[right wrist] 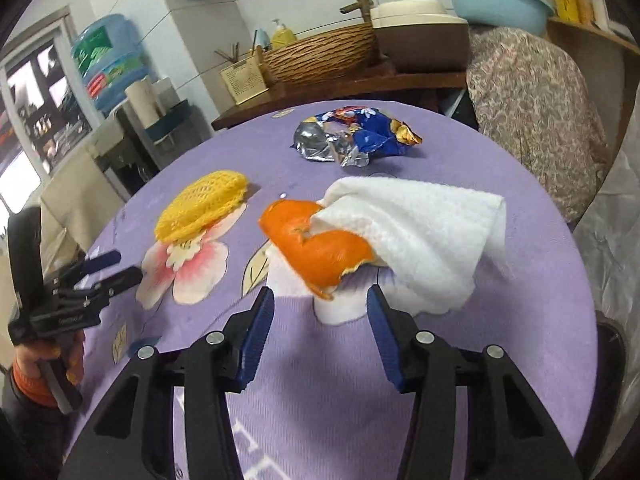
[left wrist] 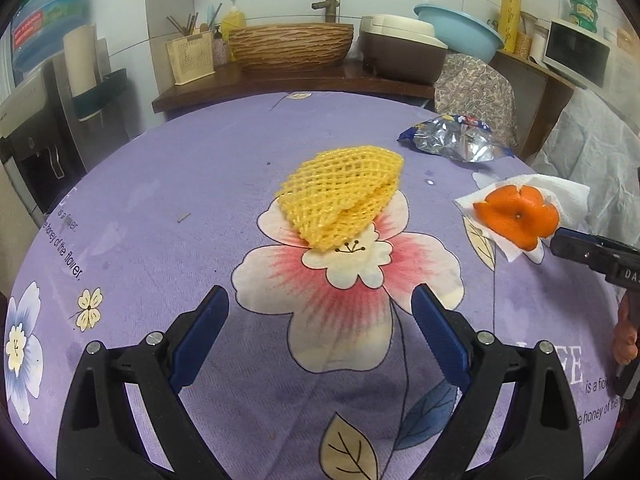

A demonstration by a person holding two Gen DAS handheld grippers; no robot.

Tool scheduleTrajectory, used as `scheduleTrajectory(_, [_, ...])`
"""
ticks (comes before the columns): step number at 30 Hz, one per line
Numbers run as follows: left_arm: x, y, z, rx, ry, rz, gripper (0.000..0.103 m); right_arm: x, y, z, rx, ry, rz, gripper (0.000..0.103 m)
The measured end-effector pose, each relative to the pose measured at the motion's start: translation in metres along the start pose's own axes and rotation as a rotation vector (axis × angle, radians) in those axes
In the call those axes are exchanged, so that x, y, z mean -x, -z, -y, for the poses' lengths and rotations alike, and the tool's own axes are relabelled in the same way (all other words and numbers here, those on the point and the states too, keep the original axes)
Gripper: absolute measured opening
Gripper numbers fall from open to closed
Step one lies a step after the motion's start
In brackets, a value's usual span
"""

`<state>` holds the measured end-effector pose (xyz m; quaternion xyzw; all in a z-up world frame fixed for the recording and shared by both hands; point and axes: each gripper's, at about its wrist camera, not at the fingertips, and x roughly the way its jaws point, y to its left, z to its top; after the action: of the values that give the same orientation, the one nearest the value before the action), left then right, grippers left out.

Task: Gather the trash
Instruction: 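Grasp the yellow foam fruit net with the left gripper while the right grasps orange peel, then carry net and peel over the bin and open both grippers to drop them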

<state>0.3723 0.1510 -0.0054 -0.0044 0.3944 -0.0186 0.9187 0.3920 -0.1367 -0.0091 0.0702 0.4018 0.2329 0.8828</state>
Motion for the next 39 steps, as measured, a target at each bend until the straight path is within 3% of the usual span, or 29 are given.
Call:
scheduleTrajectory(4, [-0.006,-0.004,-0.005,0.013,0.001,-0.005,0.091,-0.004,-0.007,-0.005,-0.019,-0.049,0.038,0.045])
scheduleTrajectory(6, [-0.008,-0.008,-0.007,0.014,0.000,0.001,0.091,-0.004,-0.009,-0.010,-0.014,-0.049,0.058,0.029])
scheduleTrajectory(11, [-0.016,-0.019,-0.006,-0.009,-0.015,0.020,0.091,-0.003,-0.012,-0.020,0.025,-0.080,0.079,0.007])
scheduleTrajectory(23, [-0.051,-0.040,0.005,-0.071,-0.066,-0.007,0.091,0.030,0.004,-0.055,0.100,-0.162,0.091,0.006])
scheduleTrajectory(24, [-0.055,-0.041,0.006,-0.069,-0.063,-0.012,0.089,0.033,0.005,-0.057,0.104,-0.166,0.092,0.006])
scheduleTrajectory(27, [-0.063,-0.041,0.008,-0.058,-0.049,-0.039,0.068,0.044,0.012,-0.064,0.119,-0.170,0.097,0.006])
scheduleTrajectory(29, [-0.068,-0.040,0.009,-0.045,-0.031,-0.065,0.048,0.050,0.017,-0.065,0.118,-0.170,0.101,0.006])
scheduleTrajectory(32, [-0.065,-0.039,0.007,-0.027,-0.020,-0.049,0.033,0.060,0.023,-0.066,0.112,-0.172,0.119,0.006])
scheduleTrajectory(35, [-0.061,-0.037,0.010,-0.041,-0.016,-0.050,0.021,0.069,0.028,-0.066,0.108,-0.147,0.136,0.006])
scheduleTrajectory(39, [-0.049,-0.034,0.010,-0.017,0.016,-0.042,0.015,0.081,0.037,-0.070,0.131,-0.118,0.165,0.006])
